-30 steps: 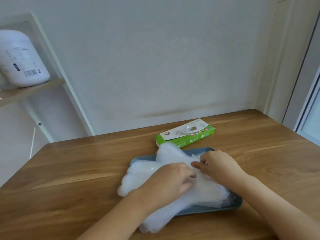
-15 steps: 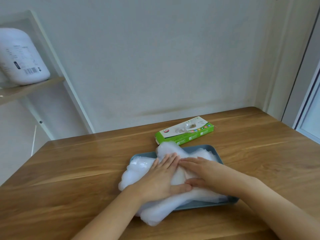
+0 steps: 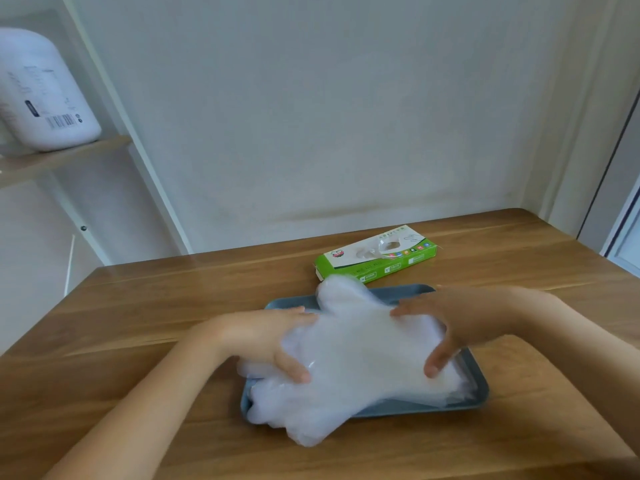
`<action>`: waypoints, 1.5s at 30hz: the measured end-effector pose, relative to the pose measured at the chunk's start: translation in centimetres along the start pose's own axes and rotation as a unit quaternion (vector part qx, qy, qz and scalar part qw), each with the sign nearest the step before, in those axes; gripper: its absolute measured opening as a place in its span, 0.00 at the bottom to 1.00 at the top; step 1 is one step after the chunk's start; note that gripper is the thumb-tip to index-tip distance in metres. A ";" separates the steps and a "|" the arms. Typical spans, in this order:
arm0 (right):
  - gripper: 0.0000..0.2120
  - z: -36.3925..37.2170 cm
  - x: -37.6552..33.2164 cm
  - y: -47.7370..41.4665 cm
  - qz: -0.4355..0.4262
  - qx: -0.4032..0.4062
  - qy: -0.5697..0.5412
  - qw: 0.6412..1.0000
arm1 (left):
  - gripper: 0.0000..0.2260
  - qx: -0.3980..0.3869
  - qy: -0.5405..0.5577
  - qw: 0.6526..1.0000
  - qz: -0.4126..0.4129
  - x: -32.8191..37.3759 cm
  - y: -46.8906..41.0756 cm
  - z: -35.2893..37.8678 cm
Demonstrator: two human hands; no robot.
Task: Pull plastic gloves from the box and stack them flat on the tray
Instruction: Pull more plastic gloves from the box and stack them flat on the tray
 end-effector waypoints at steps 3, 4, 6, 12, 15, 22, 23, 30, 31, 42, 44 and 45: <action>0.16 -2.6 0.0 -1.3 -0.043 0.181 -0.085 0.979 | 0.25 0.143 0.122 0.982 0.003 -1.6 0.5 -3.2; 0.09 -3.4 0.1 -1.8 -0.045 0.234 -0.114 0.964 | 0.22 0.185 0.161 0.969 0.005 -2.3 0.3 -4.0; 0.08 -4.7 0.9 -2.9 -0.039 0.311 -0.136 0.940 | 0.16 0.247 0.197 0.948 0.016 -3.2 -0.8 -5.4; 0.20 -6.1 2.9 -7.6 -0.041 0.318 -0.153 0.935 | 0.12 0.264 0.264 0.925 0.066 -3.7 -6.2 -6.8; 0.20 -6.6 3.0 -9.3 -0.059 0.306 -0.177 0.934 | 0.13 0.269 0.287 0.917 0.070 -4.2 -8.5 -7.4; 0.17 -7.1 3.5 -12.2 -0.061 0.290 -0.213 0.931 | 0.22 0.255 0.296 0.918 0.074 -5.3 -11.6 -7.0; 0.15 -7.1 3.5 -12.6 -0.062 0.288 -0.212 0.932 | 0.22 0.258 0.297 0.916 0.078 -5.4 -11.7 -6.9; 0.03 -7.1 4.1 -13.3 -0.050 0.334 -0.247 0.908 | 0.25 0.257 0.285 0.918 0.097 -5.9 -12.5 -6.3; 0.02 -7.2 4.2 -13.1 -0.058 0.334 -0.285 0.897 | 0.25 0.257 0.280 0.920 0.100 -5.9 -12.5 -6.2; 0.08 -11.2 7.9 -9.1 -0.247 0.389 -0.756 0.465 | 0.23 0.259 0.266 0.923 0.098 -5.7 -12.5 -6.0; 0.07 -12.3 6.5 -7.8 -0.291 0.373 -0.762 0.443 | 0.23 0.257 0.264 0.925 0.097 -5.7 -12.6 -5.9; 0.06 -12.8 5.5 -7.1 -0.308 0.365 -0.756 0.448 | 0.23 0.254 0.259 0.927 0.096 -5.6 -12.6 -5.9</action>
Point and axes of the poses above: each hand's wrist, its own y-axis away from the middle knuckle, its own z-axis out of the palm, x = y × z, the point moved 4 cm from there along -y, towards the middle knuckle, and after that the axes turned 9 degrees about -x, right-handed, at the moved point
